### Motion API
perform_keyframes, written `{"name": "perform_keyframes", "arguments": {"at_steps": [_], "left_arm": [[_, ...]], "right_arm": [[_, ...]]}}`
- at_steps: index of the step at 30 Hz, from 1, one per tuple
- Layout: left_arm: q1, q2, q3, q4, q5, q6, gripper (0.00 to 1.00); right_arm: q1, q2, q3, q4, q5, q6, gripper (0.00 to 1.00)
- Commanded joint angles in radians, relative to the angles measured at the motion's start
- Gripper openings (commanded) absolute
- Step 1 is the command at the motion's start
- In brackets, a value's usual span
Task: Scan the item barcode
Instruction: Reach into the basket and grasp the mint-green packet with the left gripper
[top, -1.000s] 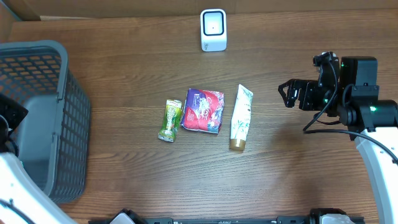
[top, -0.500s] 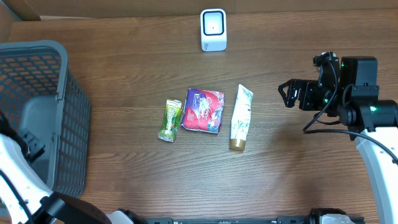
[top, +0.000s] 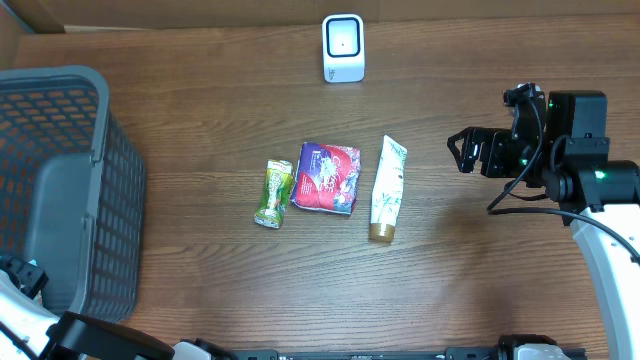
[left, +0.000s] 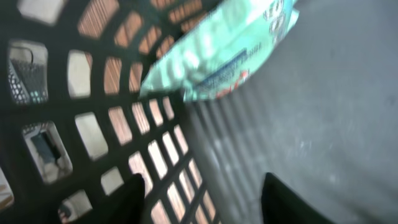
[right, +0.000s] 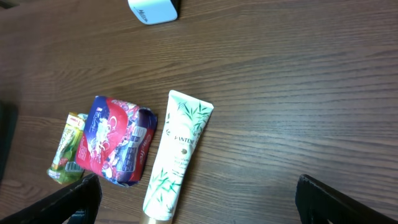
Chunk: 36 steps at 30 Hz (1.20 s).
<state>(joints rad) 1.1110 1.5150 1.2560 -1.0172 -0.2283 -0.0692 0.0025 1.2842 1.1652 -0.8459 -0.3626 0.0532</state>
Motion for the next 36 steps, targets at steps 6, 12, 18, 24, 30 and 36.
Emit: {"name": "perform_keyframes", "arguments": {"at_steps": [6,12,18,24,30,36], "left_arm": [[0.013,0.003,-0.045,0.073,-0.018,0.208,0.71],[0.013,0.004,-0.050,0.153,-0.017,0.307,0.73],[0.013,0.024,-0.050,0.236,-0.014,0.346,0.77],[0.012,0.094,-0.050,0.256,-0.013,0.380,0.77],[0.010,0.166,-0.050,0.260,-0.011,0.380,0.73],[0.010,0.182,-0.050,0.287,-0.011,0.381,0.72]], "right_arm": [[0.003,-0.003,0.026,0.006,-0.005,0.003,1.00],[0.003,-0.003,0.026,0.006,-0.005,0.003,1.00],[0.003,-0.003,0.026,0.006,-0.005,0.003,1.00],[0.003,-0.003,0.026,0.006,-0.005,0.003,1.00],[0.003,-0.003,0.026,0.006,-0.005,0.003,1.00],[0.003,-0.003,0.026,0.006,-0.005,0.003,1.00]]}}
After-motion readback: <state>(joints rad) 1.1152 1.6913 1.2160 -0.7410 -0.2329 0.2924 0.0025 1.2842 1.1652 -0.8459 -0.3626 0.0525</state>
